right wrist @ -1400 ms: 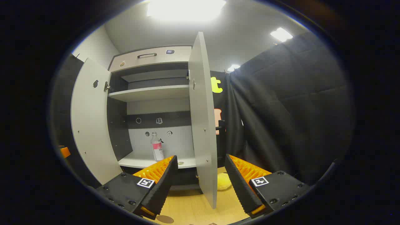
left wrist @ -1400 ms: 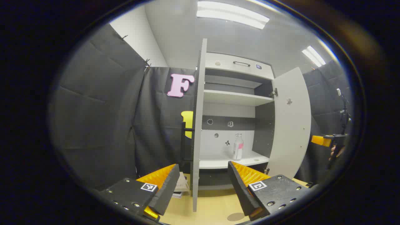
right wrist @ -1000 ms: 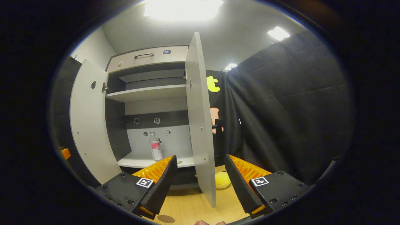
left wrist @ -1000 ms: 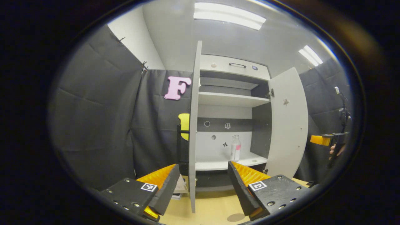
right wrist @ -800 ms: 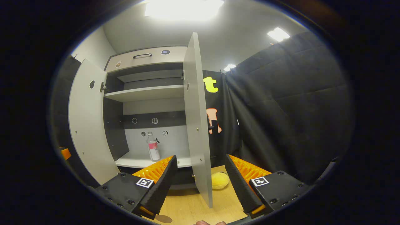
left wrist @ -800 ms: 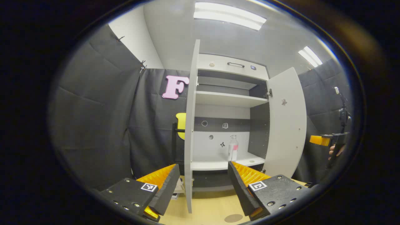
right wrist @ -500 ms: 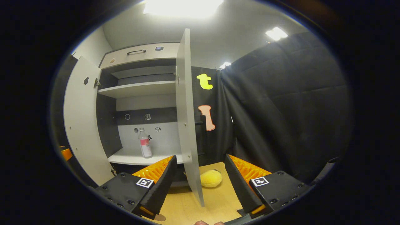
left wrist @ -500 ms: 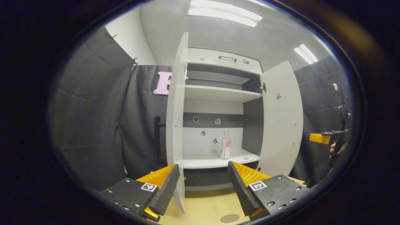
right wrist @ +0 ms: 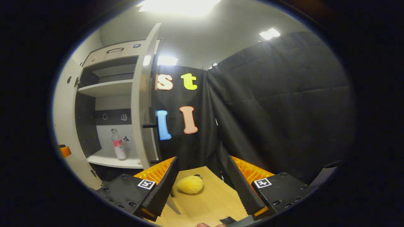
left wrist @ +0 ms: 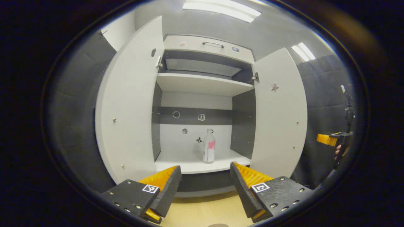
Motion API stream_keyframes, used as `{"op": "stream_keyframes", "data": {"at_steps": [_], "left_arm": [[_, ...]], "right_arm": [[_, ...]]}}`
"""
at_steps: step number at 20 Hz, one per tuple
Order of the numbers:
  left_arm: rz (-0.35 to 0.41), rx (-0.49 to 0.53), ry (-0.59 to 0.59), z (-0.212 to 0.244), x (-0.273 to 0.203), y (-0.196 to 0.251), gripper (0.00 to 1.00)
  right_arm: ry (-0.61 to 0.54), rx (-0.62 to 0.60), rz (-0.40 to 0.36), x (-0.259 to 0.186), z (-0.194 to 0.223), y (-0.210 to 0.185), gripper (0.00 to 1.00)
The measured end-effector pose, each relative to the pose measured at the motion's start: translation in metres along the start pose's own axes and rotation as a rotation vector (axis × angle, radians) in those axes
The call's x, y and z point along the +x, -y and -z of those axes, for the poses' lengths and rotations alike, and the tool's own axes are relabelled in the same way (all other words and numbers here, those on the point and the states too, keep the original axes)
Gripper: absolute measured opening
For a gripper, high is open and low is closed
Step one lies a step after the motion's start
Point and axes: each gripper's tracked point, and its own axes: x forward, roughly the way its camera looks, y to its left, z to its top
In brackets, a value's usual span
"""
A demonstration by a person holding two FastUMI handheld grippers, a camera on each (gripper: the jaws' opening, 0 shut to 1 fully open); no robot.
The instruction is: Grasp the bottle in the cabinet with the left hand and place it on the coaster, then close the right door with the right hand and the left door with the left hand.
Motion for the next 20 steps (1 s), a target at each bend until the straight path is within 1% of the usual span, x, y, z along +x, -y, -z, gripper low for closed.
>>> {"op": "stream_keyframes", "data": {"at_steps": [1, 4, 7, 11, 15, 20], "left_arm": [[0.003, 0.004, 0.005, -0.003, 0.014, 0.004, 0.90], [-0.001, 0.019, 0.012, -0.009, 0.049, 0.009, 0.90], [-0.009, 0.033, 0.014, -0.015, 0.086, 0.008, 0.90], [-0.032, 0.044, 0.005, -0.017, 0.133, 0.003, 0.90], [-0.036, 0.047, 0.012, -0.020, 0.174, 0.002, 0.90], [-0.039, 0.072, -0.004, -0.014, 0.224, 0.006, 0.89]], "right_arm": [[-0.004, 0.013, 0.016, 0.008, 0.001, 0.008, 0.97], [-0.024, 0.037, 0.050, 0.031, 0.008, 0.024, 0.98], [-0.013, 0.031, 0.075, 0.051, 0.007, 0.037, 0.98], [-0.014, 0.035, 0.077, 0.077, 0.010, 0.042, 0.97], [-0.019, 0.046, 0.088, 0.076, 0.012, 0.044, 0.98], [-0.029, 0.036, 0.100, 0.096, 0.020, 0.049, 0.98]]}}
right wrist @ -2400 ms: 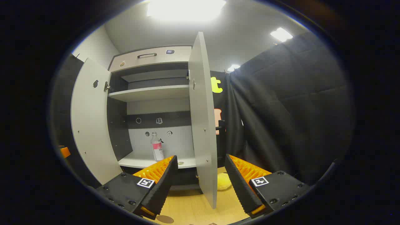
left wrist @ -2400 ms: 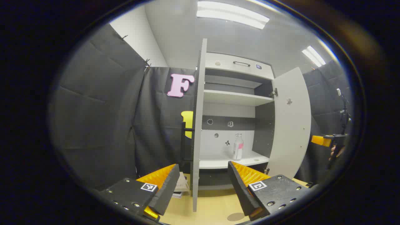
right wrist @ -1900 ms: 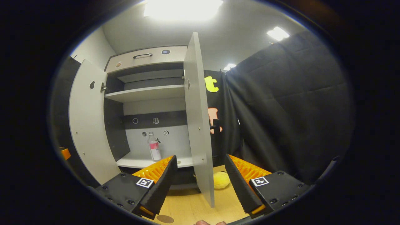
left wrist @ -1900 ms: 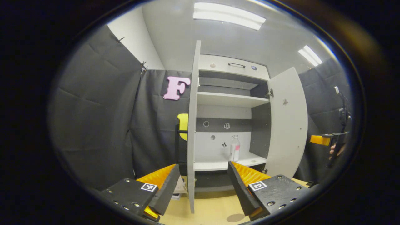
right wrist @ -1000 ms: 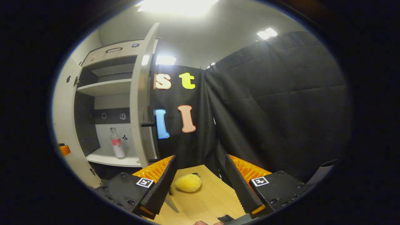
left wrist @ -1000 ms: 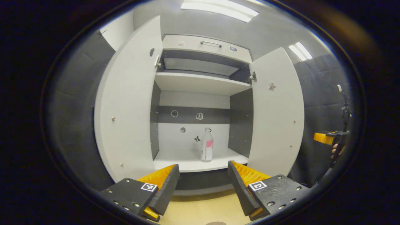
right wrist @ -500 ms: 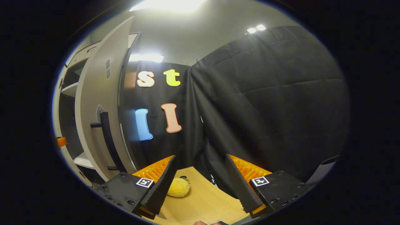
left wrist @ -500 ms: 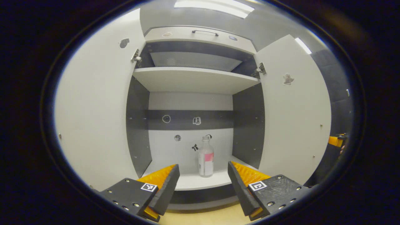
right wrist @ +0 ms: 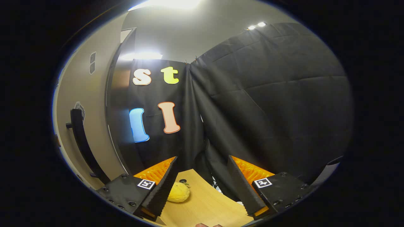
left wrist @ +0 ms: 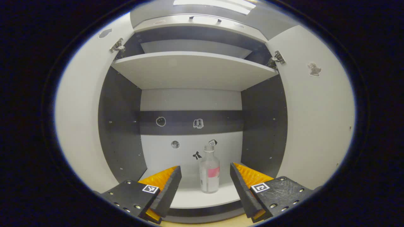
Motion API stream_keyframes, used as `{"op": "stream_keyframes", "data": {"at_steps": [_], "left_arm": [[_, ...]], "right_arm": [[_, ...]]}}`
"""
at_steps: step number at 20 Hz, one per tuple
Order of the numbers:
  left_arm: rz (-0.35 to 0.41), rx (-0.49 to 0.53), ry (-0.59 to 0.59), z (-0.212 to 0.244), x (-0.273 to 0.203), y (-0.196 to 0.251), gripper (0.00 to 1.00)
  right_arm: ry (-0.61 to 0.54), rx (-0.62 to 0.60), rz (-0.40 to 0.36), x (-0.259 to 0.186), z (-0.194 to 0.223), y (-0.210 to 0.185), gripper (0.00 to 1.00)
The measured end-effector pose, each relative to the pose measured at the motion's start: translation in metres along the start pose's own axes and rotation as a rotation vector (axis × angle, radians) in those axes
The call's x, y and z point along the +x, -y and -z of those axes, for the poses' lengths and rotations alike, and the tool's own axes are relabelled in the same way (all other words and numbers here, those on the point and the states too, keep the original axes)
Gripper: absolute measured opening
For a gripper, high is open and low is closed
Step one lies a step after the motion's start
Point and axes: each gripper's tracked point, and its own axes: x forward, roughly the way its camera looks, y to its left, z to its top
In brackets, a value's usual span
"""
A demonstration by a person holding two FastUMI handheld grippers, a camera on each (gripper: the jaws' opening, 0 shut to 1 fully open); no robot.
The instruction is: Grasp the bottle in the cabinet with the left hand and place it on the coaster, then close the right door with the right hand and the left door with the left hand.
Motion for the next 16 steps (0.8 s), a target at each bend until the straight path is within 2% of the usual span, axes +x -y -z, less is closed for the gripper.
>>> {"op": "stream_keyframes", "data": {"at_steps": [4, 8, 16], "left_arm": [[0.017, 0.008, -0.018, 0.009, 0.035, 0.009, 0.90], [0.046, -0.063, -0.047, 0.034, 0.062, 0.019, 0.90], [0.006, -0.051, -0.098, 0.068, 0.104, 0.012, 0.90]], "right_arm": [[-0.003, -0.013, 0.000, 0.020, -0.005, -0.002, 0.98], [0.000, -0.011, 0.013, 0.041, -0.006, 0.000, 0.98], [-0.021, -0.025, 0.021, 0.070, 0.000, 0.000, 0.98]]}}
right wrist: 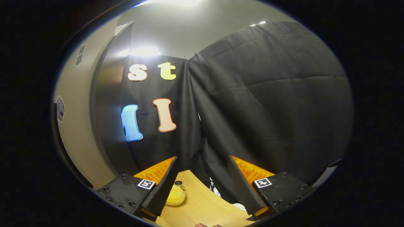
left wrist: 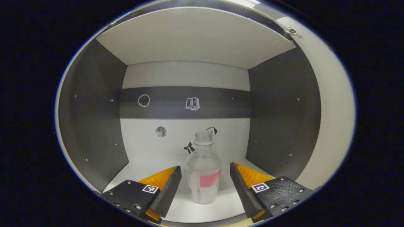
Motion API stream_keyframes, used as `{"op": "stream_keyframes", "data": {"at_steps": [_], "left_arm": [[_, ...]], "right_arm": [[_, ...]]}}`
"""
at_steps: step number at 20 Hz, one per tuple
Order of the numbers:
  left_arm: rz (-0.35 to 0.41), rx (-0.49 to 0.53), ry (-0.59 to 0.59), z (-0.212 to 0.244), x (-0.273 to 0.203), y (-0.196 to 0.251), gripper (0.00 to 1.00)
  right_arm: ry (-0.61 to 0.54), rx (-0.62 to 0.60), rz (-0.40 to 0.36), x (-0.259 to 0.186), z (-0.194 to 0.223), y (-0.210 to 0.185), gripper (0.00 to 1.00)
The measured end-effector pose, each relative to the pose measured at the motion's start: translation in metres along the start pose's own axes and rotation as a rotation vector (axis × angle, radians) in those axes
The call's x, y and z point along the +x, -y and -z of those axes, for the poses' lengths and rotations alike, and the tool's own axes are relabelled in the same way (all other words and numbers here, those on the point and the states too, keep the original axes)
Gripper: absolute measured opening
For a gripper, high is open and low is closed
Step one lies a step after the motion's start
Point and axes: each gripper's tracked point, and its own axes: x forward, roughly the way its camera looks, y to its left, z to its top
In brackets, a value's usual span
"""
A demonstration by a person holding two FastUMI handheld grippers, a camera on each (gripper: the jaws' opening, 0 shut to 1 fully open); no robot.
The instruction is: Grasp the bottle in the cabinet with the left hand and place it on the coaster, then close the right door with the right hand and the left door with the left hand.
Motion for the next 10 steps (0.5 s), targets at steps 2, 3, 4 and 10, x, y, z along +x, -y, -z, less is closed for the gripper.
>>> {"op": "stream_keyframes", "data": {"at_steps": [2, 3, 4, 10], "left_arm": [[-0.007, -0.002, -0.007, 0.006, 0.006, -0.004, 0.89], [-0.014, -0.002, -0.010, 0.009, 0.010, -0.006, 0.90], [-0.016, -0.002, -0.014, 0.011, 0.012, -0.007, 0.90], [-0.012, -0.011, -0.030, 0.017, 0.021, -0.007, 0.82]], "right_arm": [[-0.004, -0.013, -0.001, 0.005, 0.001, -0.001, 0.98], [-0.006, -0.016, -0.002, 0.009, 0.002, -0.001, 0.98], [-0.010, -0.018, -0.004, 0.011, 0.003, -0.002, 0.98], [-0.022, -0.016, -0.011, 0.021, 0.005, -0.004, 0.98]]}}
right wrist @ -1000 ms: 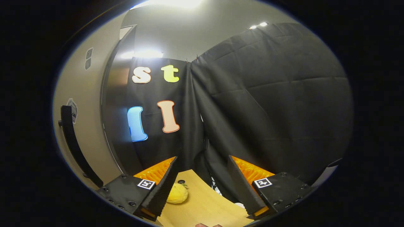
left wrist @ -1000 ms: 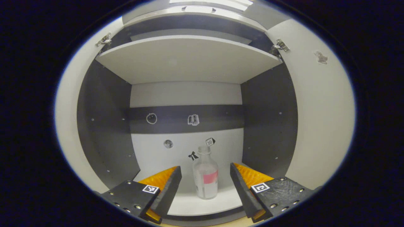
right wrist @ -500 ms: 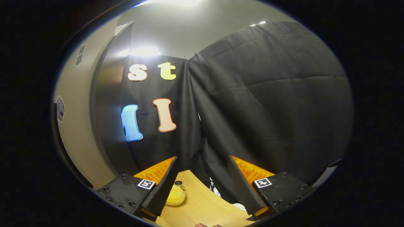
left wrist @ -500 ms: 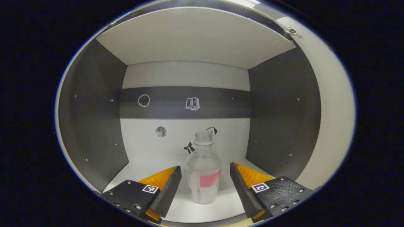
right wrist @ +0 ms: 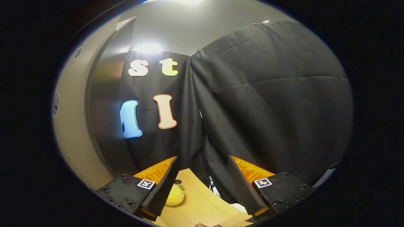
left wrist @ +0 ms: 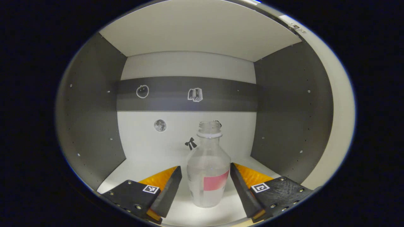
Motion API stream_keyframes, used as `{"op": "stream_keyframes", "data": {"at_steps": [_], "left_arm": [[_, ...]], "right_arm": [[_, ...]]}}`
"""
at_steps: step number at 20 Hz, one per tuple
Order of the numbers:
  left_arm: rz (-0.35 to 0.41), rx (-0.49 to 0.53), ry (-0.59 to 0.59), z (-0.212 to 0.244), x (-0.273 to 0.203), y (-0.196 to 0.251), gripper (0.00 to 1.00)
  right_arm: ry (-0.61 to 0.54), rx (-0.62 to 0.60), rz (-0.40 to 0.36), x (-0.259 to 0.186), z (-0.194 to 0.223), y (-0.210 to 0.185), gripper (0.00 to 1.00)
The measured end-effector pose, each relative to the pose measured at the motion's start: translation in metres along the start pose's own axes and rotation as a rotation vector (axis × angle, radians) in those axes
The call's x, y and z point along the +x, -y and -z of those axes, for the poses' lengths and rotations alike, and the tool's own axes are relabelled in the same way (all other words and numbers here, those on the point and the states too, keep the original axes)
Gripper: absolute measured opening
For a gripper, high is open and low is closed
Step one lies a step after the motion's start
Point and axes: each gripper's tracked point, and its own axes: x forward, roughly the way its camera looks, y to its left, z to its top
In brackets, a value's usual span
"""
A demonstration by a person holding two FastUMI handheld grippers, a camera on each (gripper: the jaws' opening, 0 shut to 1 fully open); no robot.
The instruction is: Grasp the bottle in the cabinet with the left hand and place it on the coaster, then close the right door with the right hand and the left door with the left hand.
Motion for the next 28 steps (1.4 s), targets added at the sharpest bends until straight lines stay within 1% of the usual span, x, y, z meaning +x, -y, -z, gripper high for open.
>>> {"op": "stream_keyframes", "data": {"at_steps": [2, 3, 4, 7, 9, 13, 18, 20, 24, 28], "left_arm": [[0.013, 0.016, -0.009, 0.002, 0.002, 0.003, 0.69], [0.011, 0.028, -0.012, -0.001, -0.001, 0.002, 0.77], [0.013, 0.032, -0.009, -0.003, -0.003, 0.003, 0.69], [0.046, 0.022, 0.008, -0.012, -0.014, 0.011, 0.68], [0.051, 0.033, 0.013, -0.018, -0.024, 0.009, 0.69], [0.086, 0.031, 0.052, -0.040, -0.059, 0.011, 0.68], [0.113, 0.061, 0.126, -0.070, -0.120, 0.006, 0.68], [0.118, 0.076, 0.141, -0.081, -0.150, 0.001, 0.68], [0.132, 0.078, 0.171, -0.092, -0.191, -0.011, 0.68], [0.150, 0.068, 0.183, -0.092, -0.216, -0.023, 0.68]], "right_arm": [[0.000, -0.005, -0.006, 0.002, 0.002, -0.002, 0.98], [-0.007, -0.008, -0.015, 0.003, 0.005, -0.005, 0.98], [-0.016, -0.011, -0.025, 0.005, 0.009, -0.008, 0.98], [-0.026, -0.015, -0.045, 0.010, 0.012, -0.010, 0.98], [-0.021, -0.021, -0.038, 0.016, 0.013, -0.006, 0.98], [-0.002, -0.039, -0.043, 0.014, 0.008, -0.007, 0.98], [-0.012, -0.009, -0.073, -0.010, 0.004, -0.020, 0.98], [-0.007, -0.004, -0.069, -0.020, 0.002, -0.022, 0.98], [0.016, 0.001, -0.058, -0.046, -0.009, -0.026, 0.98], [0.040, 0.010, -0.032, -0.072, -0.018, -0.025, 0.98]]}}
